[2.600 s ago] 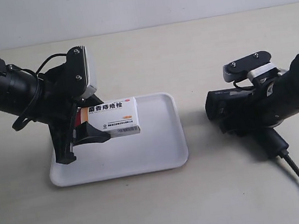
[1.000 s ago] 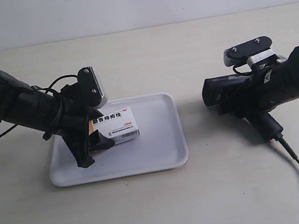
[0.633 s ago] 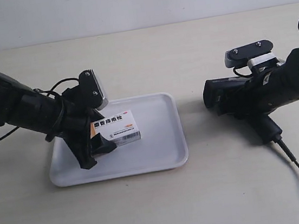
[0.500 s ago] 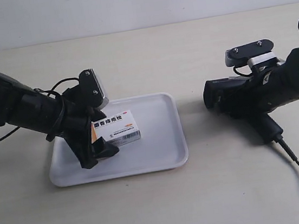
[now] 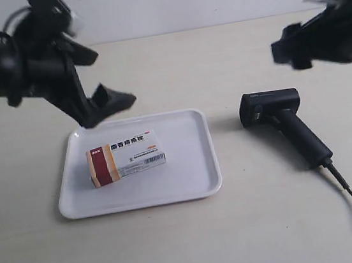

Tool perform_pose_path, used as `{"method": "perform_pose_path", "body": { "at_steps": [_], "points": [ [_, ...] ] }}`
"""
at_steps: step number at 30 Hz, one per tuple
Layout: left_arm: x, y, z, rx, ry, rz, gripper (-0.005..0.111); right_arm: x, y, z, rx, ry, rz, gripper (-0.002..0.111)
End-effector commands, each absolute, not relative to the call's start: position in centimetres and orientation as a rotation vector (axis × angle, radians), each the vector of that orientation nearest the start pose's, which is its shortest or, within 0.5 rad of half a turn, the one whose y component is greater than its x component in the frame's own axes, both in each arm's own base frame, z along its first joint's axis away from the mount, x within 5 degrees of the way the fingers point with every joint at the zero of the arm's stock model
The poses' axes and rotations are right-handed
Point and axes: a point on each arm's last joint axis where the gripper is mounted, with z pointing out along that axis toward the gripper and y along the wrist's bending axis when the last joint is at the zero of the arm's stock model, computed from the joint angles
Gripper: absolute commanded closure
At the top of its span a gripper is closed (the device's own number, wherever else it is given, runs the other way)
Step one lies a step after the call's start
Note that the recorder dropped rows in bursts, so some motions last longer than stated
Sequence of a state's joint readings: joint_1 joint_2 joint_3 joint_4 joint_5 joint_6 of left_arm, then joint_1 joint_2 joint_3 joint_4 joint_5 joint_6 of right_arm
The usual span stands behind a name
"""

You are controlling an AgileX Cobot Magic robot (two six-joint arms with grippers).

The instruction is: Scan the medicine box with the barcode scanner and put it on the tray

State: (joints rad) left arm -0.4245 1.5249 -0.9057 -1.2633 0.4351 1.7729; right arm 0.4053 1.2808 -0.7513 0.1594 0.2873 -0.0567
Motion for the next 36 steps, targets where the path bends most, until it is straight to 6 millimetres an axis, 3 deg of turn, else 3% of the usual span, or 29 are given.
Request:
{"method": "perform_pose_path", "body": {
  "at_steps": [1, 3, 4, 11, 14, 19, 28, 30, 36],
  "points": [
    [23.6, -15.2, 30.5, 1.052, 1.757, -0.504, 0.050, 18.5, 8.4, 30.5, -0.330, 2.024, 0.369, 0.088],
    [21.5, -14.2, 31.5, 1.008, 1.735, -0.520, 0.085, 15.9, 7.3, 31.0, -0.297, 1.930, 0.397, 0.107],
    [20.5, -13.7, 31.6, 0.992, 1.726, -0.523, 0.105, 14.6, 6.7, 30.6, -0.280, 1.911, 0.417, 0.108],
    [14.5, -9.5, 28.0, 0.711, 1.776, -0.480, 0.103, 9.1, 4.4, 27.4, -0.263, 1.820, 0.447, 0.108],
    [12.1, -8.1, 25.7, 0.643, 1.797, -0.494, 0.103, 7.7, 4.0, 27.2, -0.274, 1.805, 0.458, 0.108],
    [8.6, -7.4, 22.7, 0.700, 1.775, -0.578, 0.103, 6.3, 3.4, 27.7, -0.271, 1.734, 0.475, 0.108],
    [7.5, -7.0, 21.4, 0.713, 1.762, -0.589, 0.103, 5.7, 3.2, 28.0, -0.266, 1.691, 0.482, 0.108],
    [7.6, -6.6, 21.6, 0.725, 1.723, -0.499, 0.103, 5.7, 3.2, 28.0, -0.266, 1.691, 0.482, 0.108],
    [6.9, -3.1, 22.0, 0.377, 1.599, -0.236, 0.103, 5.7, 3.2, 28.0, -0.263, 1.695, 0.489, 0.108]
  ]
}}
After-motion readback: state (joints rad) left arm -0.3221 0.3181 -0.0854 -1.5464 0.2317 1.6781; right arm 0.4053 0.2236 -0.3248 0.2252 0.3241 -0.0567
